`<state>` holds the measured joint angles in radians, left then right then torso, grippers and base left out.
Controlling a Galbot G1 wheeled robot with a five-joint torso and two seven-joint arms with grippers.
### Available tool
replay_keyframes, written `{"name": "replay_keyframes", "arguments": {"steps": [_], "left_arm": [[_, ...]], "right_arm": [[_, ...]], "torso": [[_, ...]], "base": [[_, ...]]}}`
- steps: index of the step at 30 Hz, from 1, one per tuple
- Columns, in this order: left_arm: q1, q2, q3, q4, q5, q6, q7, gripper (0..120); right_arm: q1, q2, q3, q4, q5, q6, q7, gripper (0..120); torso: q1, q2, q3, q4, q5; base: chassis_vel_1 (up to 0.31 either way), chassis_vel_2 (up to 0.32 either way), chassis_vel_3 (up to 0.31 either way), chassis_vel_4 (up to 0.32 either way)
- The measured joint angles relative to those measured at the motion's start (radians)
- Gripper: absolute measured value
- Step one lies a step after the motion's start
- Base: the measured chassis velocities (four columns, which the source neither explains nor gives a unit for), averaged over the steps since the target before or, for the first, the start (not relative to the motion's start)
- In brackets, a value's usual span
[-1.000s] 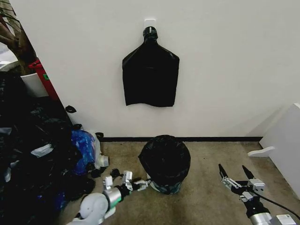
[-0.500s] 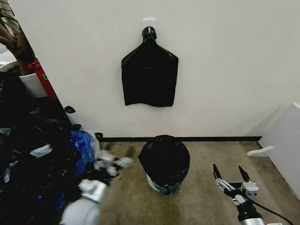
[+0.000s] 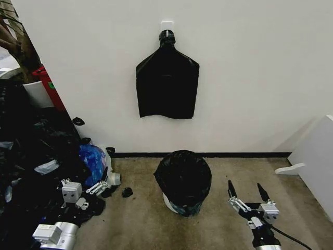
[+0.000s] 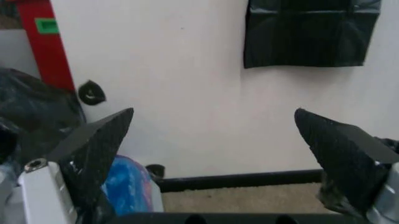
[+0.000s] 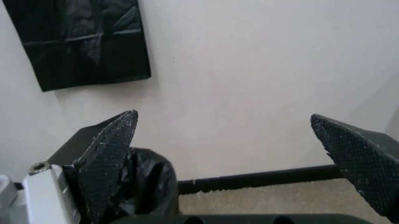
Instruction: Place the garbage bag over the trash bin.
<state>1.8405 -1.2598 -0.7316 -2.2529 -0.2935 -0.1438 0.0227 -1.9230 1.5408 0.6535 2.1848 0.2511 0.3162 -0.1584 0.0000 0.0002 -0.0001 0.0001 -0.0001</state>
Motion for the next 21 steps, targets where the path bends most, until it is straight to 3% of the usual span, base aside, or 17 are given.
{"name": "replay_keyframes", "arguments": {"steps": [8, 21], "left_arm": [[0.021, 0.022, 0.028, -0.025, -0.091, 0.043, 0.022, 100], [0.018, 0.023, 0.052, -0.022, -0.092, 0.049, 0.021, 100]], "right_arm": [[-0.031, -0.004, 0.042, 0.005, 0.048, 0.036, 0.0, 100], [-0.032, -0.004, 0.053, 0.004, 0.045, 0.036, -0.006, 100]], "torso": [[0.0, 0.0, 0.0, -0.0003, 0.0001], [0.0, 0.0, 0.0, -0.0002, 0.0001]], "base": [[0.0, 0.0, 0.0, 0.0], [0.0, 0.0, 0.0, 0.0]]}}
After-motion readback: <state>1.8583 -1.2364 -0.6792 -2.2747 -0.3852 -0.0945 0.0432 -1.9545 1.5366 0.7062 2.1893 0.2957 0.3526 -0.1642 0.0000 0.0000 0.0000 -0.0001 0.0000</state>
